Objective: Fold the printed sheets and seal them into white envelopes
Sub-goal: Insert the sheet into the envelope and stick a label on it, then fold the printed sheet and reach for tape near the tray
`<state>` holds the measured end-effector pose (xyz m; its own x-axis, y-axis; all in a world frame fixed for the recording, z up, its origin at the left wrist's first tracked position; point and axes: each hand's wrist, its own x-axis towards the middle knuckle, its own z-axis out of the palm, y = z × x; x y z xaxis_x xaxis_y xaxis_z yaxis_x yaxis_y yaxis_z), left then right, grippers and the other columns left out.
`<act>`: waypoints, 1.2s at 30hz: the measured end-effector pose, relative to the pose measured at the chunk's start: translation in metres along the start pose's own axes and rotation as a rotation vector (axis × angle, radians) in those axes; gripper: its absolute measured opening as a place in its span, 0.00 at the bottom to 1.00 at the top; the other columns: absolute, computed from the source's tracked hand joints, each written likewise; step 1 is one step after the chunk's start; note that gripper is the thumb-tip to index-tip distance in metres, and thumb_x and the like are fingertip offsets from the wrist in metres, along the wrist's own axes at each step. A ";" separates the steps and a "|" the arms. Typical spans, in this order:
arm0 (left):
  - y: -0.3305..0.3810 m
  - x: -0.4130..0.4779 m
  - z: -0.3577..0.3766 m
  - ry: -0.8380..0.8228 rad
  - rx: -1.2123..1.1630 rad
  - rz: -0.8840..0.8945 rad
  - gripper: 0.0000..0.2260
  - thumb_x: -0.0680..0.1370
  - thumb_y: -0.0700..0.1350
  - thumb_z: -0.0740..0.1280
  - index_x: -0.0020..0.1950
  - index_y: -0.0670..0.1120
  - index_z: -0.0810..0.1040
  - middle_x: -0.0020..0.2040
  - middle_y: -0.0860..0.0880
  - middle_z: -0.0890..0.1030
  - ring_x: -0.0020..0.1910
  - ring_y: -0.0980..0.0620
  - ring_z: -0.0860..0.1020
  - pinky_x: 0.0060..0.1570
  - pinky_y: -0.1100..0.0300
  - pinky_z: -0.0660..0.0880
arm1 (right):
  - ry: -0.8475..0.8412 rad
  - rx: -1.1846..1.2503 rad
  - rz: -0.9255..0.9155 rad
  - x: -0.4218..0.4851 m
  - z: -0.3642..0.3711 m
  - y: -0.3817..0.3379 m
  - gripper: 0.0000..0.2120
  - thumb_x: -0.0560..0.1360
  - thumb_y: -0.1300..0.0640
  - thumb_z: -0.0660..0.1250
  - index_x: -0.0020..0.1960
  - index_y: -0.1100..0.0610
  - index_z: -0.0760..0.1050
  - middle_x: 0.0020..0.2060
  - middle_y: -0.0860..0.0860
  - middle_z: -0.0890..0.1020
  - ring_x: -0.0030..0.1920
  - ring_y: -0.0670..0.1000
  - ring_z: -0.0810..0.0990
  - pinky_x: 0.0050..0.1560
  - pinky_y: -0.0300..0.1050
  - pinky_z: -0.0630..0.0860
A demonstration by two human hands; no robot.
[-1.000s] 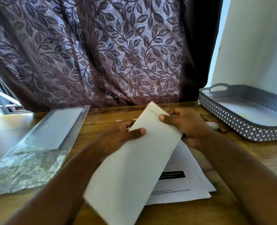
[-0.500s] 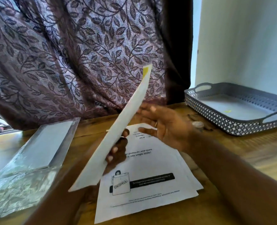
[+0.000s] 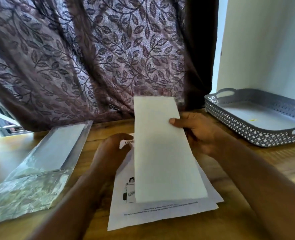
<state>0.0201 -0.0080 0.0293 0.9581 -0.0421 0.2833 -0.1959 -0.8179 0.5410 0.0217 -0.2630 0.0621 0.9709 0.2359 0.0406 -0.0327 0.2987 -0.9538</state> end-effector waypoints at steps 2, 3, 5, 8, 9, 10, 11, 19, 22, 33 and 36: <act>-0.012 0.005 -0.001 -0.039 0.114 -0.064 0.15 0.81 0.50 0.65 0.68 0.52 0.76 0.63 0.48 0.81 0.56 0.51 0.79 0.53 0.56 0.77 | 0.004 -0.155 0.110 0.002 0.001 0.008 0.12 0.77 0.63 0.69 0.61 0.63 0.81 0.52 0.58 0.87 0.49 0.56 0.87 0.47 0.49 0.84; -0.018 0.007 -0.002 -0.061 0.187 -0.062 0.17 0.81 0.52 0.66 0.69 0.52 0.75 0.65 0.48 0.80 0.59 0.50 0.79 0.57 0.54 0.76 | 0.012 -0.214 0.148 0.003 0.001 0.014 0.12 0.77 0.63 0.70 0.60 0.63 0.81 0.51 0.57 0.87 0.49 0.56 0.87 0.48 0.50 0.84; -0.019 0.007 -0.002 -0.085 0.264 -0.016 0.17 0.81 0.55 0.64 0.69 0.55 0.75 0.68 0.52 0.78 0.63 0.52 0.77 0.62 0.52 0.73 | 0.058 -0.313 0.187 0.008 0.002 0.025 0.10 0.76 0.64 0.72 0.57 0.65 0.82 0.49 0.57 0.87 0.50 0.58 0.87 0.54 0.55 0.83; -0.021 0.006 0.003 -0.135 0.330 0.023 0.18 0.80 0.58 0.63 0.69 0.56 0.75 0.70 0.56 0.75 0.65 0.54 0.76 0.66 0.51 0.70 | 0.135 -0.477 0.179 0.012 0.002 0.036 0.07 0.73 0.64 0.75 0.50 0.65 0.83 0.46 0.57 0.88 0.47 0.58 0.87 0.56 0.58 0.83; -0.022 0.007 0.003 -0.148 0.339 0.015 0.18 0.80 0.58 0.63 0.70 0.57 0.74 0.71 0.56 0.75 0.64 0.54 0.76 0.66 0.50 0.71 | 0.154 -0.527 0.170 0.013 0.002 0.039 0.06 0.73 0.64 0.76 0.48 0.64 0.83 0.45 0.57 0.88 0.46 0.58 0.87 0.53 0.56 0.84; -0.022 0.007 0.004 -0.152 0.343 0.009 0.19 0.80 0.59 0.63 0.70 0.57 0.74 0.71 0.56 0.75 0.64 0.54 0.76 0.66 0.49 0.71 | 0.174 -0.589 0.152 0.014 0.003 0.041 0.06 0.72 0.63 0.77 0.47 0.63 0.83 0.44 0.57 0.88 0.44 0.57 0.87 0.49 0.53 0.85; -0.022 0.007 0.005 -0.142 0.348 0.019 0.19 0.80 0.59 0.63 0.70 0.56 0.74 0.71 0.56 0.75 0.64 0.54 0.76 0.67 0.49 0.71 | 0.201 -0.677 0.121 0.014 0.003 0.041 0.07 0.72 0.61 0.78 0.46 0.63 0.82 0.42 0.56 0.87 0.41 0.55 0.87 0.43 0.49 0.85; -0.016 0.003 0.012 0.087 0.347 0.216 0.17 0.80 0.46 0.67 0.70 0.52 0.74 0.70 0.50 0.76 0.70 0.48 0.72 0.72 0.41 0.65 | 0.340 -1.213 -0.118 0.010 0.000 0.032 0.08 0.77 0.58 0.70 0.43 0.61 0.83 0.30 0.52 0.84 0.25 0.46 0.81 0.26 0.38 0.77; 0.004 -0.005 0.019 0.124 0.287 0.364 0.18 0.79 0.43 0.69 0.69 0.51 0.75 0.68 0.49 0.77 0.68 0.47 0.74 0.69 0.45 0.69 | 0.426 -1.352 -0.202 0.004 -0.019 0.021 0.07 0.77 0.61 0.67 0.46 0.58 0.85 0.42 0.52 0.86 0.40 0.51 0.83 0.41 0.45 0.81; 0.025 -0.016 0.039 0.026 0.223 0.521 0.17 0.80 0.46 0.68 0.69 0.54 0.76 0.72 0.53 0.74 0.74 0.51 0.68 0.70 0.51 0.67 | 0.703 -1.420 -0.113 -0.034 -0.102 0.005 0.28 0.72 0.54 0.75 0.69 0.59 0.72 0.62 0.60 0.77 0.59 0.60 0.77 0.56 0.50 0.73; 0.023 -0.016 0.037 0.043 0.223 0.537 0.16 0.80 0.45 0.68 0.68 0.54 0.77 0.71 0.53 0.75 0.74 0.50 0.69 0.68 0.50 0.68 | 0.683 -1.474 -0.053 -0.028 -0.106 0.013 0.24 0.72 0.53 0.75 0.64 0.61 0.73 0.60 0.61 0.77 0.58 0.61 0.77 0.54 0.49 0.73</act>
<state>0.0079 -0.0477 0.0082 0.7266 -0.4644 0.5064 -0.5984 -0.7899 0.1343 0.0195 -0.3633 0.0171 0.8953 -0.2973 0.3317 -0.1448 -0.8985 -0.4145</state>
